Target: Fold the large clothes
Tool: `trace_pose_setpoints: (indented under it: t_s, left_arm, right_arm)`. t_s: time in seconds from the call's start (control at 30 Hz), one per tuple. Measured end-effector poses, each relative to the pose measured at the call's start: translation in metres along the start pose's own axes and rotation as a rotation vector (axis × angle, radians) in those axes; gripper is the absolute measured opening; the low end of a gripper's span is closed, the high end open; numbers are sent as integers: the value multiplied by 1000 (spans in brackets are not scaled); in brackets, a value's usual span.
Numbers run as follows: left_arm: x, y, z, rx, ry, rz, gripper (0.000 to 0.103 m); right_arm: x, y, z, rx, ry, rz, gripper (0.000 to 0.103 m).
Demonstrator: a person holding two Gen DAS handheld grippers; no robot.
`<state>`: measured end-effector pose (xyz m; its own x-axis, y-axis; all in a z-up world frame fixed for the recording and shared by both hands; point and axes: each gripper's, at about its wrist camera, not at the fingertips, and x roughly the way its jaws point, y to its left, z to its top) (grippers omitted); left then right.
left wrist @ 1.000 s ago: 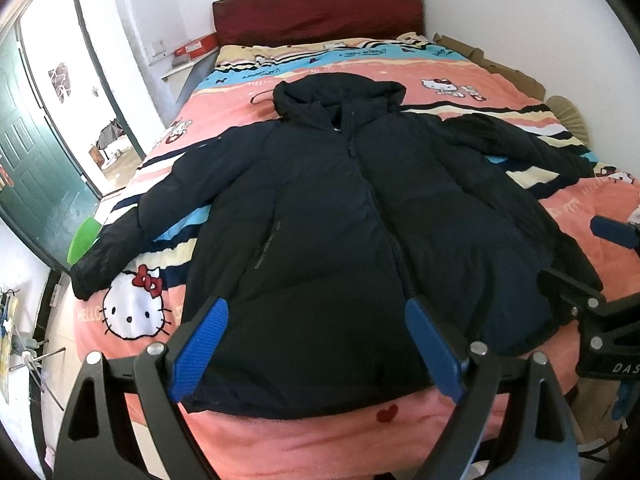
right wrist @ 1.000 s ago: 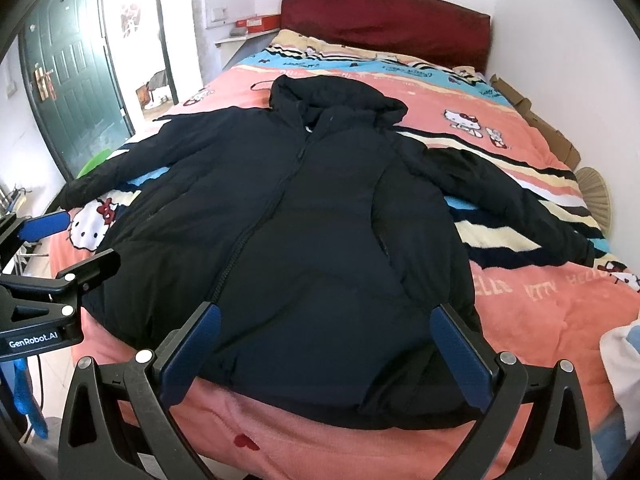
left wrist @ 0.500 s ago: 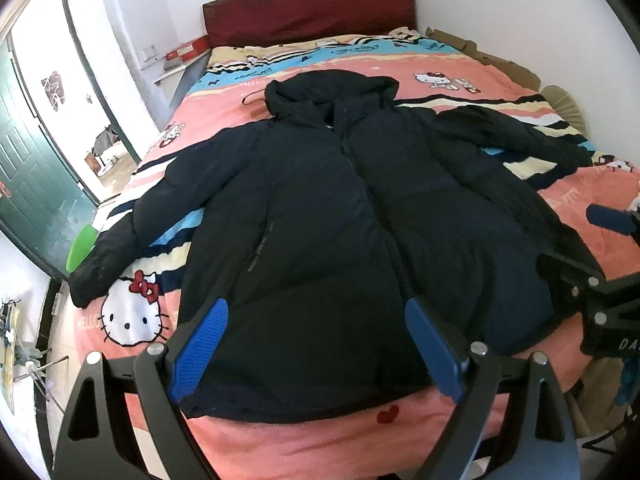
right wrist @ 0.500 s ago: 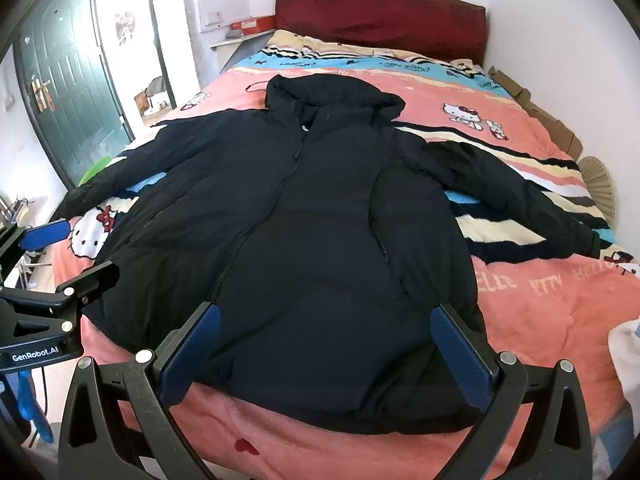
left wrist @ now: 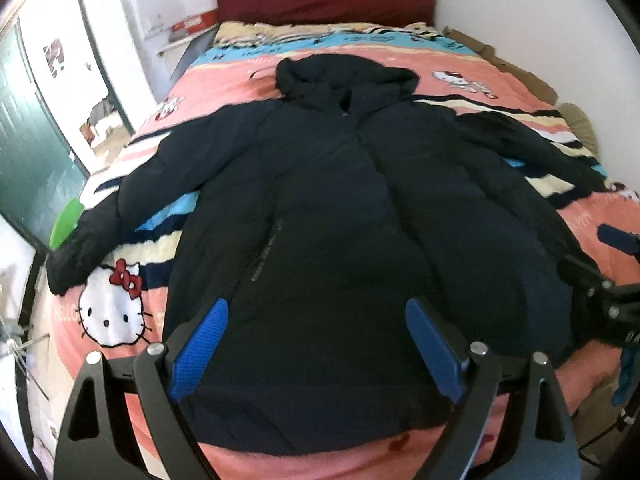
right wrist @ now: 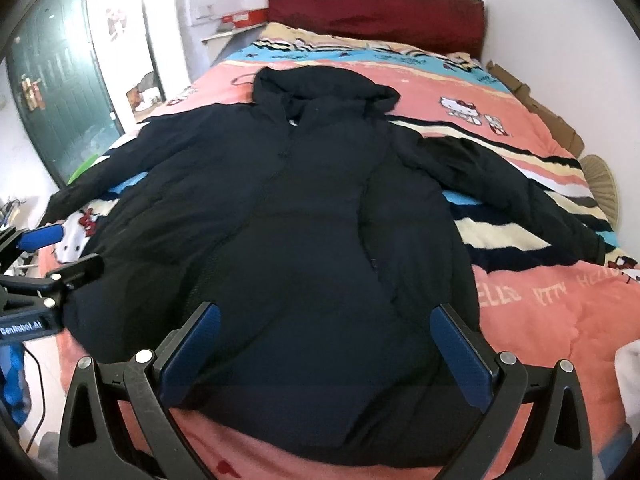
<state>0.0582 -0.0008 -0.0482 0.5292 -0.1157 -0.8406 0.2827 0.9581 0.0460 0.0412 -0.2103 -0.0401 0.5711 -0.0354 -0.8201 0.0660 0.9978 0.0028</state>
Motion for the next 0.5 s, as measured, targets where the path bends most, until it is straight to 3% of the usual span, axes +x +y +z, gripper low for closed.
trace_pose_setpoints:
  t_s: [0.17, 0.27, 0.5]
  left_arm:
    - [21, 17, 6, -51, 70, -19, 91]
    - [27, 26, 7, -98, 83, -31, 91]
    - [39, 35, 7, -108, 99, 33, 91]
  right_arm:
    - [16, -34, 18, 101, -23, -9, 103]
    - [32, -73, 32, 203, -39, -23, 103]
    - [85, -203, 41, 563, -82, -43, 103]
